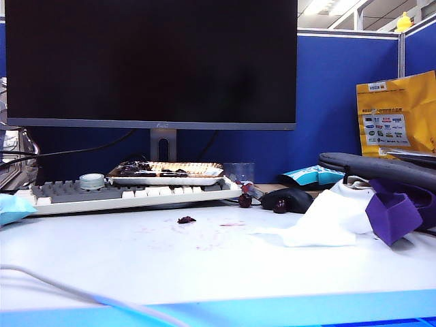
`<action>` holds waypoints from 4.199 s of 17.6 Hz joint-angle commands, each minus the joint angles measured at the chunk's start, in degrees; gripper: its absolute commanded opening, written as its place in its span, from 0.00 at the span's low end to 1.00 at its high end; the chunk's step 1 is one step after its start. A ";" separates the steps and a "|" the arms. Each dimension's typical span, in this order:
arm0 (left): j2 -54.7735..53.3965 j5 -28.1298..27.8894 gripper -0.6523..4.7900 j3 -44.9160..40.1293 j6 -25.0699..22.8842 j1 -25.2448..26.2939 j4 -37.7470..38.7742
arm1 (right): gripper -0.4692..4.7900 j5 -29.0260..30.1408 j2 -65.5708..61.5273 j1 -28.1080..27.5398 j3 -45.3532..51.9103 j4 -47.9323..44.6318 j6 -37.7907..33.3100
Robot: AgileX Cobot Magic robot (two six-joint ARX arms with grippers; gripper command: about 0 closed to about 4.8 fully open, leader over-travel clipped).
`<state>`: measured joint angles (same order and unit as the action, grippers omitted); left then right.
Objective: Use the wet wipes on the table to wipe the cherry juice off the table, then put the wipes back on the table.
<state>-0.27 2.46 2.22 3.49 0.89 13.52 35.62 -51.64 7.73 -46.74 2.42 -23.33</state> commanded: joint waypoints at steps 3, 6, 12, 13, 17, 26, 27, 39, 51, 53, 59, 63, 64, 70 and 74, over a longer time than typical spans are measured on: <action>0.17 0.17 0.11 -0.33 -0.02 0.02 0.59 | 0.09 -19.10 -18.21 6.27 -12.33 22.75 15.10; 0.17 0.17 0.11 -0.33 -0.02 0.02 0.59 | 0.12 -22.12 -32.48 8.37 -25.75 35.19 17.79; 0.17 0.17 0.11 -0.33 -0.02 0.02 0.59 | 0.51 -22.25 -45.07 8.90 -33.70 41.64 18.99; 0.17 0.17 0.11 -0.33 -0.02 0.02 0.59 | 0.49 -22.23 -46.07 8.90 -33.70 42.51 18.91; 0.17 0.17 0.11 -0.33 -0.02 0.02 0.57 | 0.49 -22.27 -49.33 8.92 -33.70 44.92 19.02; 0.17 0.17 0.11 -0.33 -0.02 0.02 0.59 | 0.49 -28.09 -54.60 9.29 -33.81 43.74 20.52; 0.17 0.17 0.11 -0.33 -0.02 0.02 0.59 | 0.49 -28.09 -55.28 9.29 -33.81 43.63 20.61; 0.17 0.15 0.11 -0.33 -0.02 0.02 0.59 | 0.08 -28.02 -63.08 11.58 -33.99 44.30 27.02; 0.17 0.17 0.11 -0.33 -0.02 0.02 0.59 | 0.08 -32.48 -67.69 26.86 -48.26 43.45 35.28; 0.17 0.17 0.11 -0.33 -0.02 0.02 0.59 | 0.08 -36.52 -71.93 26.38 -52.89 44.24 33.40; 0.17 0.20 0.11 -0.33 -0.02 0.02 0.57 | 0.08 -33.20 -84.63 24.94 -71.36 51.78 31.02; 0.17 0.17 0.11 -0.33 -0.02 0.02 0.59 | 0.08 -14.38 -86.31 26.18 -75.25 67.98 33.64; 0.17 0.15 0.11 -0.33 -0.02 0.02 0.59 | 0.08 -14.38 -86.31 26.86 -75.21 70.82 35.01; 0.17 0.15 0.11 -0.33 -0.02 0.02 0.57 | 0.08 -40.24 -87.41 25.11 -75.19 62.12 24.65; 0.17 0.17 0.11 -0.33 -0.02 0.02 0.59 | 0.08 -25.59 -87.73 22.10 -75.25 55.67 22.34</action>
<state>-0.27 2.46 2.22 3.49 0.89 13.52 3.01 -138.26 29.21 -122.41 59.11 -0.80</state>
